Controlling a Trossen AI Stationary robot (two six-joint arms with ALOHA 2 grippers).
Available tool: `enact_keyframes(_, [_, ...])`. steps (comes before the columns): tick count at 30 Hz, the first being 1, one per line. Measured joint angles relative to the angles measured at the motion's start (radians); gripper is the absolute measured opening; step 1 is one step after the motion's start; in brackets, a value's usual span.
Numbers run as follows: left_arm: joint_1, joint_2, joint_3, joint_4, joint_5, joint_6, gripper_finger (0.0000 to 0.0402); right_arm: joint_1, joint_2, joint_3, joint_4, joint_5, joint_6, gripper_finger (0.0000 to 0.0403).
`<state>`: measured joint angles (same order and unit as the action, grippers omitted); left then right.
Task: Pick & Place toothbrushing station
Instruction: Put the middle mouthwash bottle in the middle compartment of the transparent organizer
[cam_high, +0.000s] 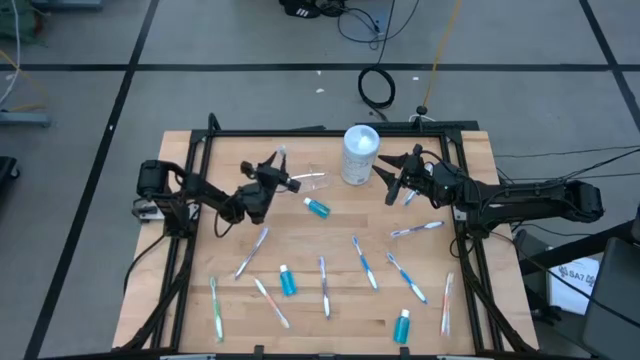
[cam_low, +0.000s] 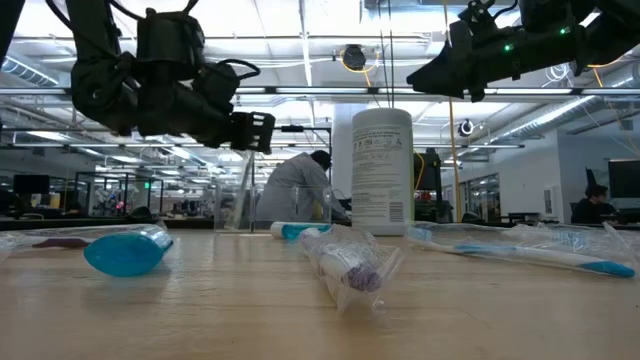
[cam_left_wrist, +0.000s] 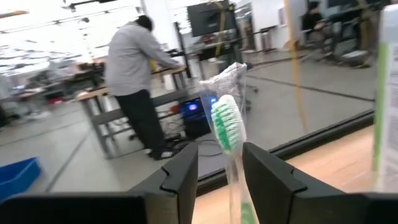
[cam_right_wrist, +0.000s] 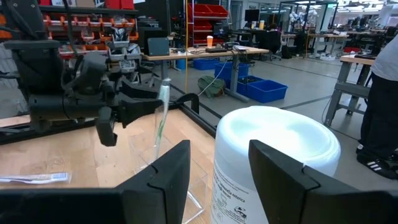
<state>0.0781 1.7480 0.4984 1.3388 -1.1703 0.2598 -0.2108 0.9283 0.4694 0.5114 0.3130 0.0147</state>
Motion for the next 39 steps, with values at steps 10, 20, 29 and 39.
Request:
enact_keyframes(10, [-0.148, -0.2, 0.003, -0.003, -0.253, 0.181, 0.0138, 0.0, 0.0, 0.0, 0.0, 0.0, 0.0, 0.0155])
enact_keyframes(20, [-0.321, -0.363, 0.01, -0.001, -0.402, 0.347, 0.0138, 0.0, 0.0, 0.0, 0.0, 0.0, 0.0, 0.0155])
enact_keyframes(29, [-0.379, -0.375, 0.018, -0.002, -0.401, 0.349, 0.0138, 0.0, 0.0, 0.0, 0.0, 0.0, 0.0, 0.0155])
enact_keyframes(39, [-0.365, -0.375, 0.02, -0.004, -0.298, 0.33, 0.0138, 0.0, 0.0, 0.0, 0.016, 0.0, -0.005, 0.0155])
